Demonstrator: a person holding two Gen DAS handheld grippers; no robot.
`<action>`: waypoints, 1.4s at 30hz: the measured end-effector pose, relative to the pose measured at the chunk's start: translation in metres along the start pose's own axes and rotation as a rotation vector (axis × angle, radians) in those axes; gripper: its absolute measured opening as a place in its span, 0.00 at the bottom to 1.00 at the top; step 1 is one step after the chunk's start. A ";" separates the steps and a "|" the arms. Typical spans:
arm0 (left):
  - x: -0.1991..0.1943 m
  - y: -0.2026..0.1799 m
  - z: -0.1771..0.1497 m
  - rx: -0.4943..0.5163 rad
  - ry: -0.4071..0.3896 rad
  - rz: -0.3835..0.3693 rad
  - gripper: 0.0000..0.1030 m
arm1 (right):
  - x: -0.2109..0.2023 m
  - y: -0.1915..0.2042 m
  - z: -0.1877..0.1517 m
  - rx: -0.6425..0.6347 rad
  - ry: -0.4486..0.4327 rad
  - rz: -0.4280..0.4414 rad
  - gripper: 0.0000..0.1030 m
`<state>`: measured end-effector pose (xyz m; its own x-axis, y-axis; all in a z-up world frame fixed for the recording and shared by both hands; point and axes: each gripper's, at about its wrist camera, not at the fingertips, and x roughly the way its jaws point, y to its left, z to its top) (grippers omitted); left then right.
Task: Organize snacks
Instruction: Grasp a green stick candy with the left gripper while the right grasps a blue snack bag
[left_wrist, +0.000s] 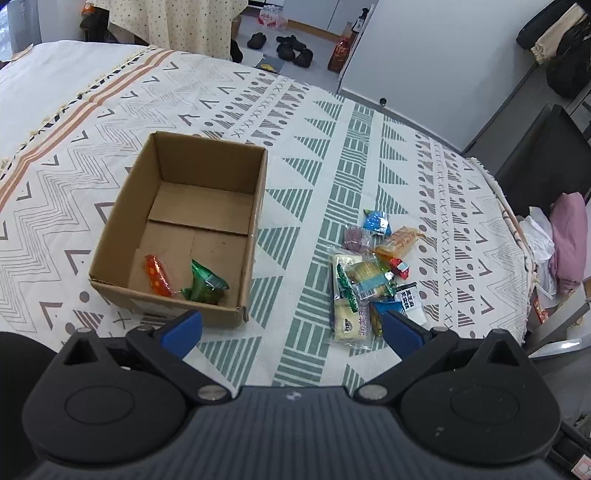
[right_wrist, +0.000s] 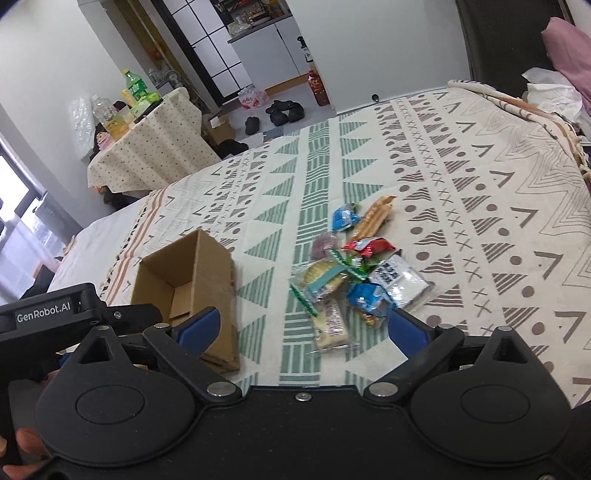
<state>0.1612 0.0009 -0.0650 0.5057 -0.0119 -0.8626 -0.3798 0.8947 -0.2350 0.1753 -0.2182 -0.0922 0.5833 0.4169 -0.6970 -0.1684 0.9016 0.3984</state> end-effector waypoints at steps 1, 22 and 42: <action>0.002 -0.002 0.000 0.002 0.003 0.001 1.00 | 0.000 -0.003 0.000 0.002 -0.003 -0.006 0.95; 0.079 -0.046 0.014 0.005 0.078 -0.063 0.89 | 0.047 -0.069 0.009 0.101 0.111 -0.019 0.67; 0.170 -0.074 0.029 0.004 0.186 -0.030 0.74 | 0.130 -0.094 0.017 0.150 0.274 0.031 0.26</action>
<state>0.2975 -0.0550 -0.1813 0.3642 -0.1206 -0.9235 -0.3634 0.8946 -0.2601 0.2806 -0.2514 -0.2098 0.3402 0.4778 -0.8099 -0.0517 0.8695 0.4912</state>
